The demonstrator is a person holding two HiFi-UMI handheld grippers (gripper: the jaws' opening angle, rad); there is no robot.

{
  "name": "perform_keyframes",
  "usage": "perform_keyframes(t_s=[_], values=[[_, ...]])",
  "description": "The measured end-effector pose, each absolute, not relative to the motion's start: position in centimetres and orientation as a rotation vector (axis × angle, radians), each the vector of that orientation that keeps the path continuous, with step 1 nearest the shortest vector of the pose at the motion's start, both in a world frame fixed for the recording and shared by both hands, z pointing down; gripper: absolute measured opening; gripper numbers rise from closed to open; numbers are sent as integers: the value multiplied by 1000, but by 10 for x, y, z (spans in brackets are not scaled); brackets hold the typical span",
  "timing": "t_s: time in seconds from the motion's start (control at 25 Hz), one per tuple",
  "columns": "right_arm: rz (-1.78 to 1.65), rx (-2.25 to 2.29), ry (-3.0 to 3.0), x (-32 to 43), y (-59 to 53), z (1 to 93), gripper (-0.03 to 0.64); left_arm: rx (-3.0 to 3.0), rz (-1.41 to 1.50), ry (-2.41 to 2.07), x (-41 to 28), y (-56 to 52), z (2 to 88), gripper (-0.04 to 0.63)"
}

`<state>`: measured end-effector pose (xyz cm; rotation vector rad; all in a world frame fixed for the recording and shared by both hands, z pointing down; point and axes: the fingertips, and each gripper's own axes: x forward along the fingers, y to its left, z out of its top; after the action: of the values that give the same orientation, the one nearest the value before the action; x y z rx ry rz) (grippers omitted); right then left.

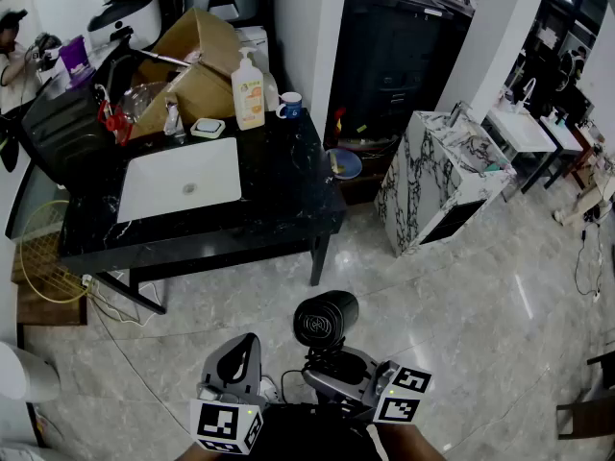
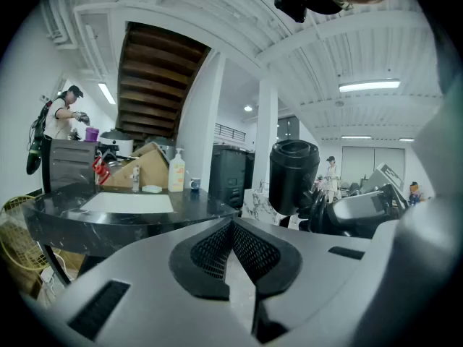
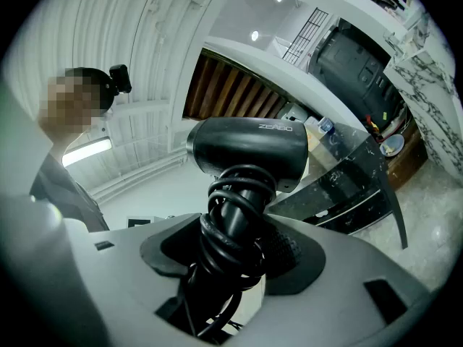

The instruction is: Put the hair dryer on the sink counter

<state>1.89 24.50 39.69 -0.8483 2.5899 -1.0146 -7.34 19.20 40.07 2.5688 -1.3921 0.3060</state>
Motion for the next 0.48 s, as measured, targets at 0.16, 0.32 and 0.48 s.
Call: perform_keyframes(t_s=[0.16,0.32,0.48], values=[[-1009,-849,2592,23,248,394,265,2587,307,-1387,-68,195,398,8],[-1000,-857,2599,27,250,393,265,2594,300,-1384,-63,197,396,8],[-991,-862,2599,29,250,392,265,2596,296,-1381,-60,197,395,8]])
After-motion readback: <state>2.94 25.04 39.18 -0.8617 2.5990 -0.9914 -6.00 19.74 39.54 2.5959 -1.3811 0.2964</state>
